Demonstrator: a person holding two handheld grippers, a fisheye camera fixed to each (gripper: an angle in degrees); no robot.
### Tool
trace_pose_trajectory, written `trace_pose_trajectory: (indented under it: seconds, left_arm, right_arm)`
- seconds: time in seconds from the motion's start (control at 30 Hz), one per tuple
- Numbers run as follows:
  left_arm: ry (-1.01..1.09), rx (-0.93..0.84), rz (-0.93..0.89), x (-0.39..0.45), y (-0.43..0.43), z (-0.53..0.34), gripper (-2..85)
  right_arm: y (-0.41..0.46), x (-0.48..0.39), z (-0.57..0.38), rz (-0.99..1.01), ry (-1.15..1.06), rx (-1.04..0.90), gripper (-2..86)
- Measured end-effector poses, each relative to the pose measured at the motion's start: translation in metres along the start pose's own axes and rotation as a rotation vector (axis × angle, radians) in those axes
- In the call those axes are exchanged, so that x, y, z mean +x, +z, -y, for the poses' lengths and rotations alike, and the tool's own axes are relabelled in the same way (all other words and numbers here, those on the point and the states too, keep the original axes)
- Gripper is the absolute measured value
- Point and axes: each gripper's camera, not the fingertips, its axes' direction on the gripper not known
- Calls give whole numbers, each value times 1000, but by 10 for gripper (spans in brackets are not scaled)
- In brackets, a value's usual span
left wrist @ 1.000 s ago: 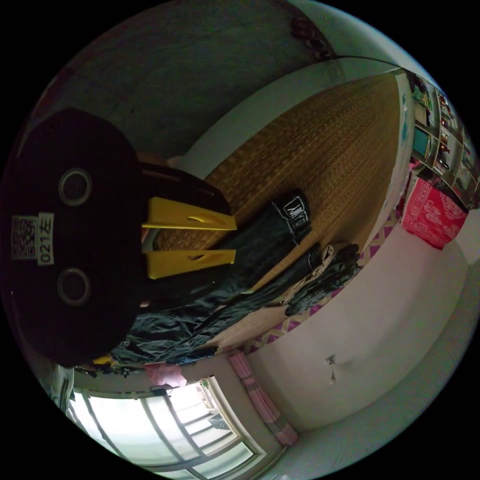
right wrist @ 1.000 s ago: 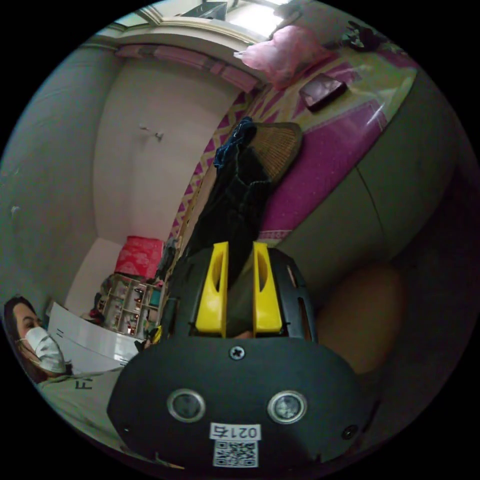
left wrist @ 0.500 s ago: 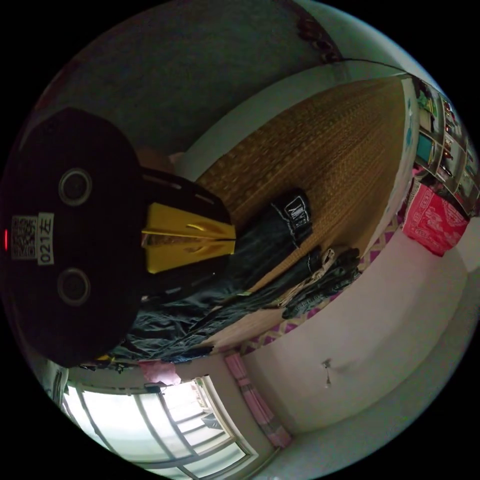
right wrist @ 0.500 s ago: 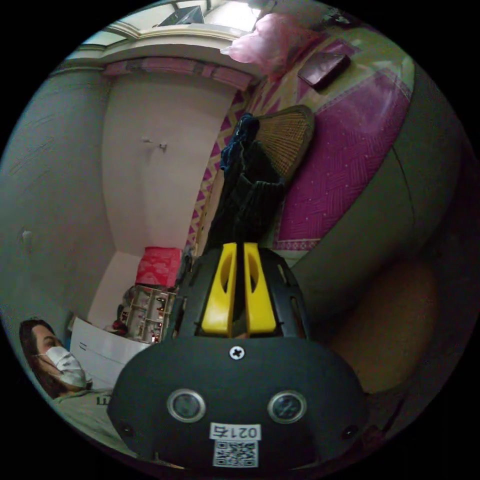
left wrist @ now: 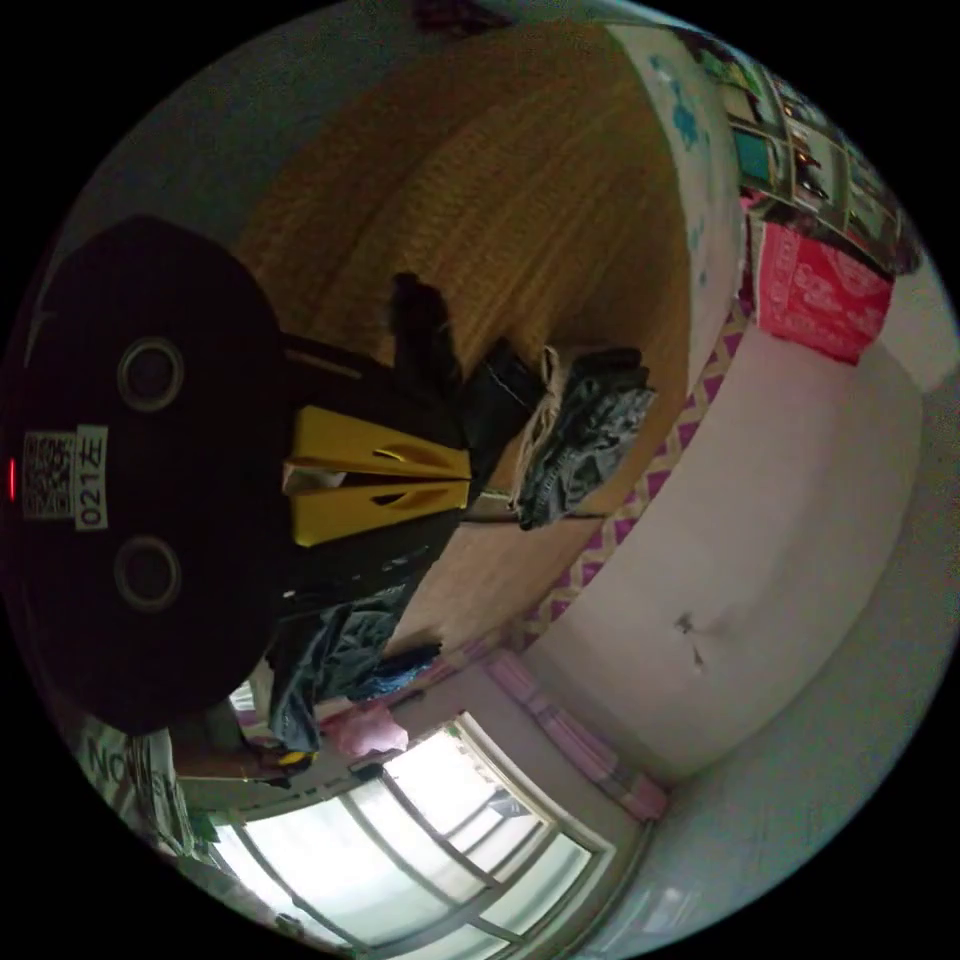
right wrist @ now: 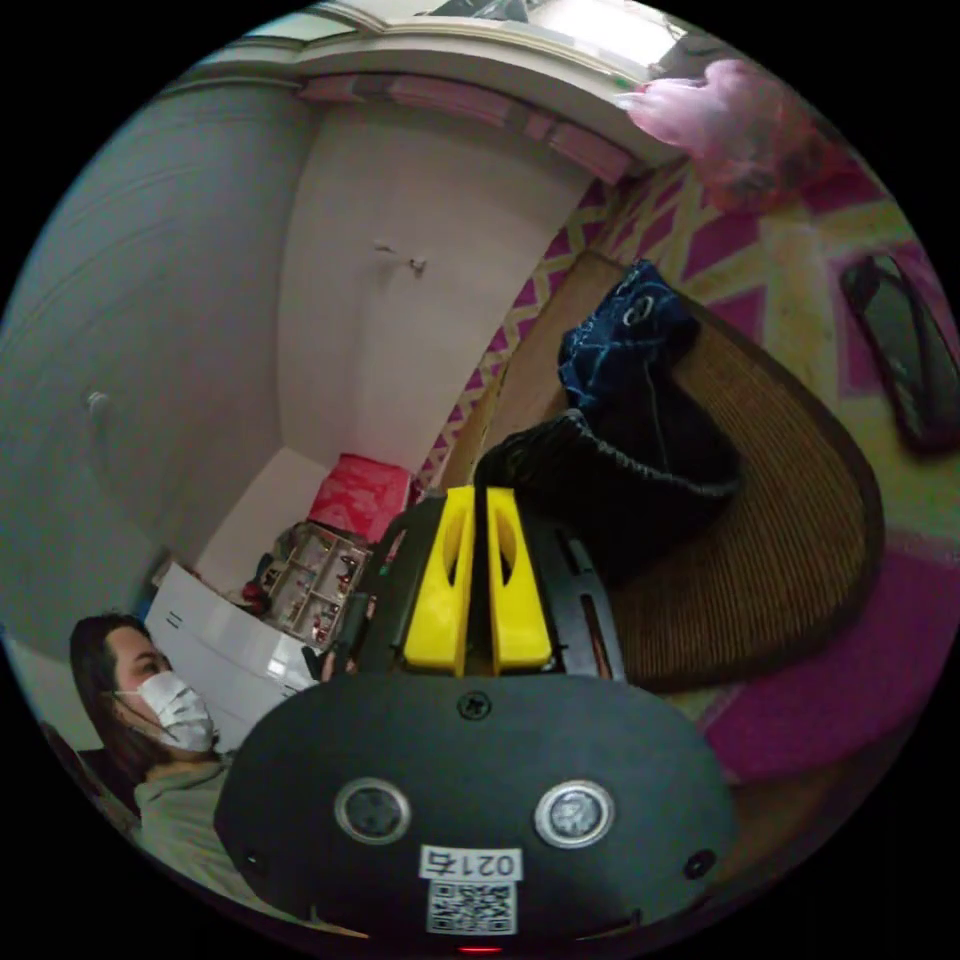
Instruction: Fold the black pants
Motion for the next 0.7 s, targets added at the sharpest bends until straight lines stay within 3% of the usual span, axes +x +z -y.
trace_pose_trajectory:
  seconds: [0.27, 0.33, 0.43, 0.57, 0.7]
  left_arm:
    - [11, -327, 218, 2, 226, 82, -9]
    - [23, -344, 244, -6, 259, 76, -7]
    - [85, -300, 195, -15, 271, 66, -2]
    - [250, -247, 138, -8, 251, 43, 4]
    - [328, -204, 235, 7, 246, 3, -7]
  right_arm:
    - [167, 96, 72, -200, 156, -115, 20]
    - [194, 126, 63, -245, 206, -131, 30]
    - [202, 139, 29, -135, 215, -54, 61]
    - [223, 92, -37, -127, -26, -156, 65]
    - [302, 20, -149, -101, -399, -384, 6]
